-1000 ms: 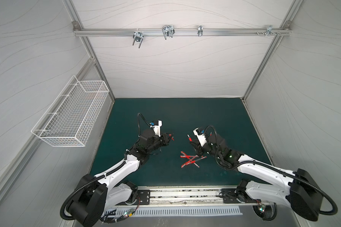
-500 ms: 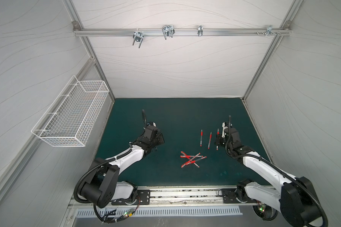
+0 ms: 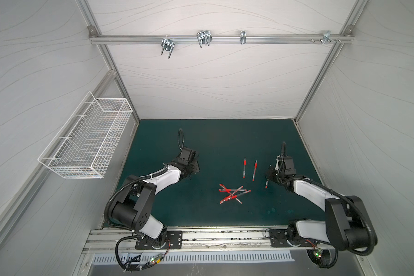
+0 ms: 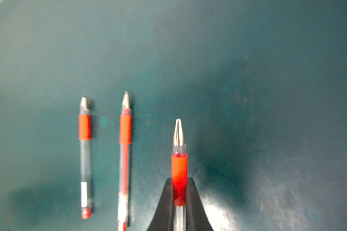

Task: Remove pen caps from pens
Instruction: Place the pen cap at the middle-left of the table.

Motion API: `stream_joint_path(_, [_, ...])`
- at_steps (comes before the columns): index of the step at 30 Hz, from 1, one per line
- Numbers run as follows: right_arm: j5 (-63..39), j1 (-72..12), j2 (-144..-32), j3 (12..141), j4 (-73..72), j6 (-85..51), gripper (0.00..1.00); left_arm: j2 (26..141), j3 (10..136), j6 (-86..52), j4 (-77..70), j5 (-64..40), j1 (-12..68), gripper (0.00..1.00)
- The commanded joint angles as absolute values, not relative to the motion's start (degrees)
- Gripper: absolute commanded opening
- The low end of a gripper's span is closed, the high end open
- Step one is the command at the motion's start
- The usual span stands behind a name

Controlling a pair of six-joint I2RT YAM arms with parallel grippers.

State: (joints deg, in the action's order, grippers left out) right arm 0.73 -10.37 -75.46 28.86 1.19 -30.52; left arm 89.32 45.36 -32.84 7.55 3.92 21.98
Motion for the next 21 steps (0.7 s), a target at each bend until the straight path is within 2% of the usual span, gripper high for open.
stream_joint_path(1, [-1.2, -9.9, -77.6, 29.7, -0.3, -31.8, 0.0, 92.0, 48.5, -32.0, 9.9, 4.4, 21.3, 0.0])
stream_joint_path(5, [-0.6, -9.8, -79.6, 30.1, -0.5, -32.0, 0.02, 94.0, 49.3, -32.0, 10.0, 4.0, 20.4, 0.0])
stream_joint_path(9, [-0.2, -9.7, -80.8, 30.6, -0.5, -32.0, 0.1, 94.8, 49.6, -32.1, 10.5, 3.7, 19.8, 0.01])
stream_joint_path(12, [0.1, -9.7, -80.5, 30.5, -0.5, -32.0, 0.18, 95.5, 50.3, -32.1, 11.4, 3.7, 19.7, 0.09])
stream_joint_path(17, [0.3, -9.7, -80.2, 30.5, -0.4, -31.8, 0.24, 96.7, 51.3, -32.2, 12.7, 3.7, 19.6, 0.22])
stream_joint_path(21, [0.4, -9.7, -78.5, 30.3, 0.0, -31.3, 0.34, 95.7, 51.3, -31.4, 12.7, 2.5, 19.6, 0.33])
